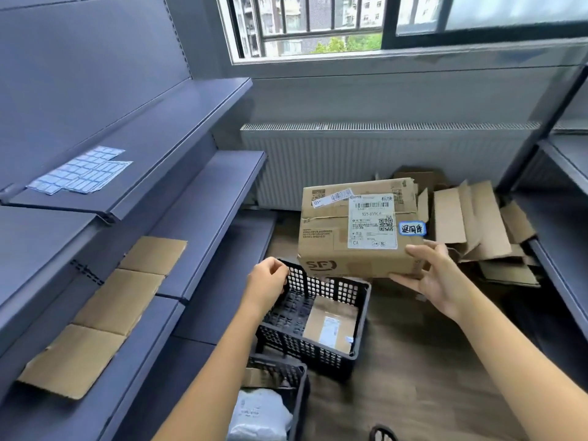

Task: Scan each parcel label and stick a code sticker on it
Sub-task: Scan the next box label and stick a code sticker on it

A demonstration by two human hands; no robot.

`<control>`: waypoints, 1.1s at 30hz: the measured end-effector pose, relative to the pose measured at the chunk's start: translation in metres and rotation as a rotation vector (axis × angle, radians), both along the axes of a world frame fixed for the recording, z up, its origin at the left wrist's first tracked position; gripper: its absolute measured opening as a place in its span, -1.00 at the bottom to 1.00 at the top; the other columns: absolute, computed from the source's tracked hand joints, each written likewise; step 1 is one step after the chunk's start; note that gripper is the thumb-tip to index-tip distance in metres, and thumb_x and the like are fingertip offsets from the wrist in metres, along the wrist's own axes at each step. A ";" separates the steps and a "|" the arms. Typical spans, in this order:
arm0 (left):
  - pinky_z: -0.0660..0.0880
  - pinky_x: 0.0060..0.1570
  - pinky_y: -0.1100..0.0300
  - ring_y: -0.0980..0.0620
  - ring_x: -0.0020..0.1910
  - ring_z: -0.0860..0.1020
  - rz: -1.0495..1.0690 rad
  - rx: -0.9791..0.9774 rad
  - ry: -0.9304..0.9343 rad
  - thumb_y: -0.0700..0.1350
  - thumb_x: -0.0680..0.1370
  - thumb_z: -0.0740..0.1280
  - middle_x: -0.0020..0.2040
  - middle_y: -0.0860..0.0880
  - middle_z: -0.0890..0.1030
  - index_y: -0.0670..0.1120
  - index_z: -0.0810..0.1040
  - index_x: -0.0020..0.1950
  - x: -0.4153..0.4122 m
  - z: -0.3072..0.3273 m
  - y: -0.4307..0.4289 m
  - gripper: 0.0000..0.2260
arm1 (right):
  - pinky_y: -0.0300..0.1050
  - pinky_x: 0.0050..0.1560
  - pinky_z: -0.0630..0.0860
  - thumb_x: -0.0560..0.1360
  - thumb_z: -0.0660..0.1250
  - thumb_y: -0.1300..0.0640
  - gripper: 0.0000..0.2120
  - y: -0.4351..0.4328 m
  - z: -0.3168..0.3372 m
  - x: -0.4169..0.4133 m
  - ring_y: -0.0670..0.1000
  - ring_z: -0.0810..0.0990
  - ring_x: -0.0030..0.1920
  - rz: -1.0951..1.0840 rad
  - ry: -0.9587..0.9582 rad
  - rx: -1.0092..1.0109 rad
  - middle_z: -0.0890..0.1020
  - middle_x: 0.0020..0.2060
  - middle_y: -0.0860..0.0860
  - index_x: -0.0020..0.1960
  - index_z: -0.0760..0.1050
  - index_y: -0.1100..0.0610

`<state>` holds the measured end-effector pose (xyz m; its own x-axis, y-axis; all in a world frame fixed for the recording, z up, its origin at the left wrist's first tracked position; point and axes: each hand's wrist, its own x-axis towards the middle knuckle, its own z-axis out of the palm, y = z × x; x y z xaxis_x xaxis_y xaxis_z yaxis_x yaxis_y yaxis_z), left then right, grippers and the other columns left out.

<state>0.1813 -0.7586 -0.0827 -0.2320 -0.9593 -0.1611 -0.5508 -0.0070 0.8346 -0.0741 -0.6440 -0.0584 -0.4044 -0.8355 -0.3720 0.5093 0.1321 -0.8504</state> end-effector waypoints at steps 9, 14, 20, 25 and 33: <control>0.40 -0.23 0.18 0.04 -0.30 0.46 0.280 0.185 0.086 -0.03 0.60 0.21 -0.24 -0.03 0.52 -0.12 0.48 -0.13 -0.026 -0.034 -0.044 -0.80 | 0.17 0.00 0.59 0.52 0.26 0.26 -0.66 -0.119 -0.022 -0.049 0.19 0.42 0.30 0.220 0.026 0.136 0.46 0.12 0.15 0.22 0.22 0.09; 0.38 -0.14 0.15 0.08 -0.26 0.48 0.472 0.291 0.193 0.18 0.57 0.18 -0.11 -0.01 0.52 -0.04 0.47 -0.07 -0.001 -0.065 -0.084 -0.70 | 0.08 -0.19 0.65 0.52 0.25 0.28 -0.62 -0.193 -0.046 -0.030 0.18 0.45 0.23 0.361 -0.012 0.200 0.40 0.19 0.20 0.25 0.20 0.08; 0.44 0.18 0.02 -0.01 0.22 0.47 0.382 0.555 0.371 0.43 0.38 0.22 0.30 0.05 0.43 0.04 0.37 0.32 0.017 -0.090 -0.146 -0.34 | -0.05 -0.32 0.62 0.46 0.32 0.30 -0.67 -0.280 -0.080 -0.005 0.17 0.45 0.22 0.509 0.044 0.232 0.36 0.27 0.22 0.12 0.26 0.11; 0.57 -0.13 0.14 -0.03 0.09 0.54 0.408 0.766 0.699 0.31 0.34 0.41 0.25 -0.03 0.51 0.09 0.46 0.25 0.015 -0.116 -0.171 -0.44 | 0.15 -0.09 0.61 0.21 0.41 0.17 -0.52 -0.322 -0.111 0.012 0.15 0.51 0.16 0.640 -0.010 0.234 0.43 0.21 0.21 0.04 0.28 0.09; 0.54 -0.14 0.24 -0.03 0.04 0.60 0.810 0.700 1.000 0.08 0.21 0.53 0.01 -0.04 0.69 -0.09 0.50 0.23 0.012 -0.218 -0.194 -0.36 | 0.13 0.26 0.37 0.23 0.41 -0.32 -0.45 -0.379 -0.191 0.026 -0.15 0.44 0.01 0.719 0.174 0.404 0.46 0.01 -0.06 0.03 0.37 0.00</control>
<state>0.1930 -0.9527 -0.3005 0.0284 -0.6743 -0.7379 0.5952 -0.5817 0.5544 -0.0479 -1.0234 -0.2495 0.0956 -0.7276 -0.6793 0.0510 0.6851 -0.7267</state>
